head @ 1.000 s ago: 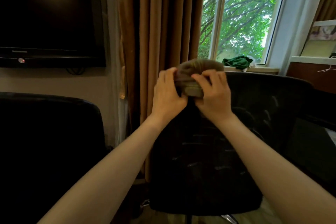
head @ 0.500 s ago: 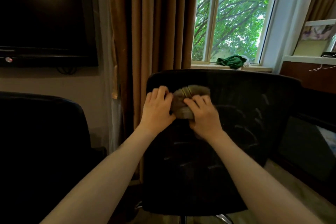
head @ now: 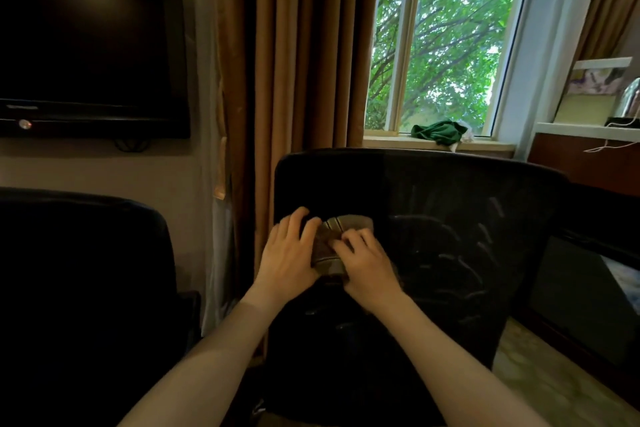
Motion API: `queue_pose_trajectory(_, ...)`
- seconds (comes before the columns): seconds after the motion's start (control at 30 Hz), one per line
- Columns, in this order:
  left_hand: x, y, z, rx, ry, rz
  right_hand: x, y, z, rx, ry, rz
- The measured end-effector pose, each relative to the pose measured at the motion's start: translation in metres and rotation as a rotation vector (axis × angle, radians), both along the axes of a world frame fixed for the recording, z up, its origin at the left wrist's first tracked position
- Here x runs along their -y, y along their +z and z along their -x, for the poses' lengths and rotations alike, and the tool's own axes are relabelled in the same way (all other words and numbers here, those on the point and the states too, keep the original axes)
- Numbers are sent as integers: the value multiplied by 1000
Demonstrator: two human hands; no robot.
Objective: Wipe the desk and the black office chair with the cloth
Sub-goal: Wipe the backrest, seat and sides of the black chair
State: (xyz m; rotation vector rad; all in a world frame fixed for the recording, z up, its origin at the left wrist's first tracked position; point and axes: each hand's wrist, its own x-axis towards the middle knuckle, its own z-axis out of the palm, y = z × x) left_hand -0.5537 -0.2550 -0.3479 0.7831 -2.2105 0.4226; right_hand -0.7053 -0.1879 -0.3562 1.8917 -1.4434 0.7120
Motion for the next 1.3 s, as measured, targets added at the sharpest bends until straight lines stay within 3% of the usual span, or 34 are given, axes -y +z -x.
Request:
queue_pose_trajectory(0.1, -4, 28, -7, -171, -215, 153, 4, 39, -15, -74, 93, 273)
queue_pose_trajectory(0.2, -7, 62, -8, -356, -254, 170, 5, 79, -20, -175, 66, 511)
queue_pose_trajectory(0.37, -15, 112, 19, -287, -311, 292, -6, 115, 21, -282, -127, 686)
queue_pose_trajectory(0.47, -18, 122, 46, -200, -325, 324, -10, 107, 52, -172, -199, 606)
queue_pose_trajectory(0.57, -17, 115, 54, -198, -320, 288, -6, 94, 56, 11, -91, 497)
queue_pose_trajectory(0.7, -13, 105, 54, -215, -298, 307, 0, 85, 53, 66, -48, 520)
queue_pose_trajectory(0.93, -16, 101, 54, -50, -184, 236, 1, 71, 53, -39, -90, 583)
queue_pose_trajectory(1.07, -19, 80, 42, 365, -119, 21, -6, 44, 67, -221, -109, 472)
queue_pose_trajectory(1.17, -24, 65, 31, 657, -54, -21, -20, 18, 75, -405, -183, 231)
queue_pose_trajectory(1.23, -31, 77, 31, 570, -76, -1, -30, 16, 78, -458, -217, 119)
queue_pose_trajectory(1.3, -41, 100, 38, 421, -111, 57, -40, 25, 80, -493, -202, 180)
